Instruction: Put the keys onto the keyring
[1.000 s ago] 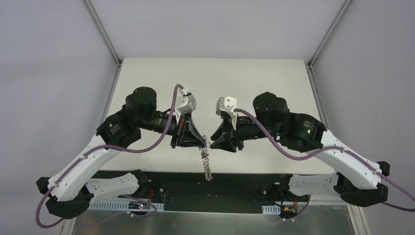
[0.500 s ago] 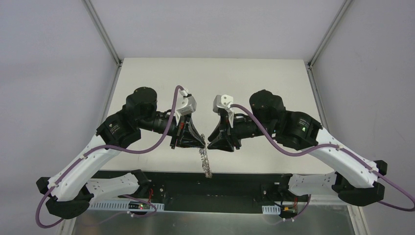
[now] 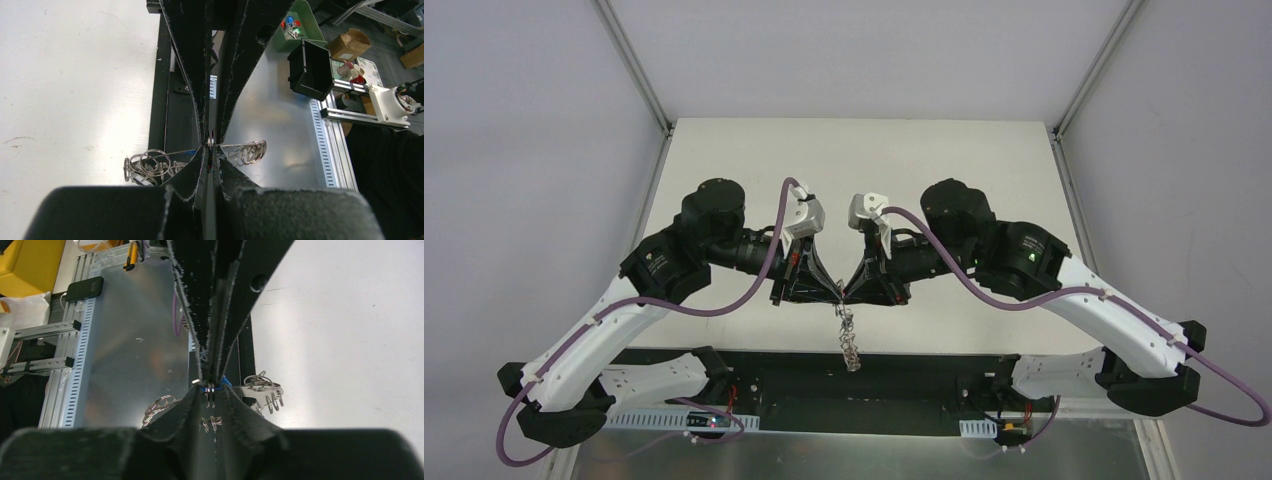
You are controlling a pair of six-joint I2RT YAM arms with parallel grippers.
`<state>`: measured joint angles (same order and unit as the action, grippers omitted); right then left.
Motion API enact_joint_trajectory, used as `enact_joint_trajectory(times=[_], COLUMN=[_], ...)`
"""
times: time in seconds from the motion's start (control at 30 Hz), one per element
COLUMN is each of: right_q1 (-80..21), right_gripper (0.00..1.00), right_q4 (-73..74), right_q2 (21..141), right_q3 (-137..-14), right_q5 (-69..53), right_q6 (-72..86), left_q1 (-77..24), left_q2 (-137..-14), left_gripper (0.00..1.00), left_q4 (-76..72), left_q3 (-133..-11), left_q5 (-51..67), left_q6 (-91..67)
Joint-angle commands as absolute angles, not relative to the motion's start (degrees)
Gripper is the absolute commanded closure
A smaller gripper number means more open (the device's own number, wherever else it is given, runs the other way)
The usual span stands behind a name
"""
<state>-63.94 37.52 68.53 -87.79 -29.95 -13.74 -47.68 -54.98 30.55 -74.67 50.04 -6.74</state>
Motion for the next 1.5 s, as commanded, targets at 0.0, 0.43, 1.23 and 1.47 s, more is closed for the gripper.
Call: enact_joint_trajectory(times=[0.0, 0.43, 1.23, 1.47], right_q1=[-63.68, -63.71, -66.61, -66.71], right_gripper=[0.87, 1.00, 1.00, 1.00], right_q4=[37.87, 37.03, -16.67, -24.53], right_q2=[69.32, 68.46, 47.45, 47.77], right_q3=[-91.09, -89.32, -62.06, -61.44], right_q5=[-32.07, -32.19, -18.06, -17.44], right_q6=[-13.80, -13.67, -7.78, -5.25], left_q1=[-48.12, -48.12, -48.08, -48.14], left_q2=[-53.88, -53.48, -43.85, -46.08], left_gripper=[1.00, 1.00, 0.57, 0.54], left_q4=[29.80, 30.86, -0.56, -10.01], left_q3=[-75.89, -76.99, -67.62, -66.18], left_q5=[50.27, 48.48, 40.28, 45.29], left_q6=[-5.14, -4.03, -7.87, -8.45])
